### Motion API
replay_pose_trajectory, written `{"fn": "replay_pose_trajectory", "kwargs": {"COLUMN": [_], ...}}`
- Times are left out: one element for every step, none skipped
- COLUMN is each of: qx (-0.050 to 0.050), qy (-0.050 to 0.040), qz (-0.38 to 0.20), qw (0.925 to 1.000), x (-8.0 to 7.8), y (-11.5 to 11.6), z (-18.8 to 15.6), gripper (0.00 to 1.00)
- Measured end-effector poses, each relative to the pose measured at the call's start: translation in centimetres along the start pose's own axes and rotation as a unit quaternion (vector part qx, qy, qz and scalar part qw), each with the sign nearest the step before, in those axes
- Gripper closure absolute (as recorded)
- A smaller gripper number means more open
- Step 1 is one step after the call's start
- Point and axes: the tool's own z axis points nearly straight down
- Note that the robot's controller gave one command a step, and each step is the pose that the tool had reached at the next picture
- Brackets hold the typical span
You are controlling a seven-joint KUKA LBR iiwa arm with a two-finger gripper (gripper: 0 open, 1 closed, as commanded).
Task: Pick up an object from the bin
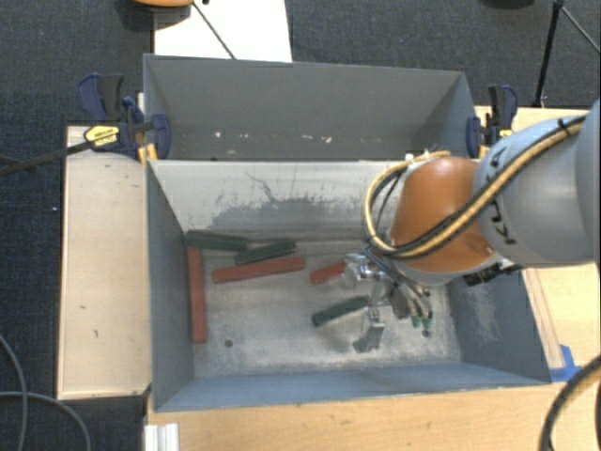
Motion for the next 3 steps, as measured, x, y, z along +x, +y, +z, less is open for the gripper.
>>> {"fn": "replay_pose_trajectory", "kwargs": {"qx": [0.0,0.0,0.0], "qy": [0.0038,0.0038,0.0036], "qz": [0.004,0.004,0.009], "qw": [1.0,1.0,0.9999], "x": [-2.3,-2.3,1.3], "y": [-0.2,-0.2,-1.7], "z": [3.1,3.1,-11.9], "gripper": [1.0,1.0,1.0]}}
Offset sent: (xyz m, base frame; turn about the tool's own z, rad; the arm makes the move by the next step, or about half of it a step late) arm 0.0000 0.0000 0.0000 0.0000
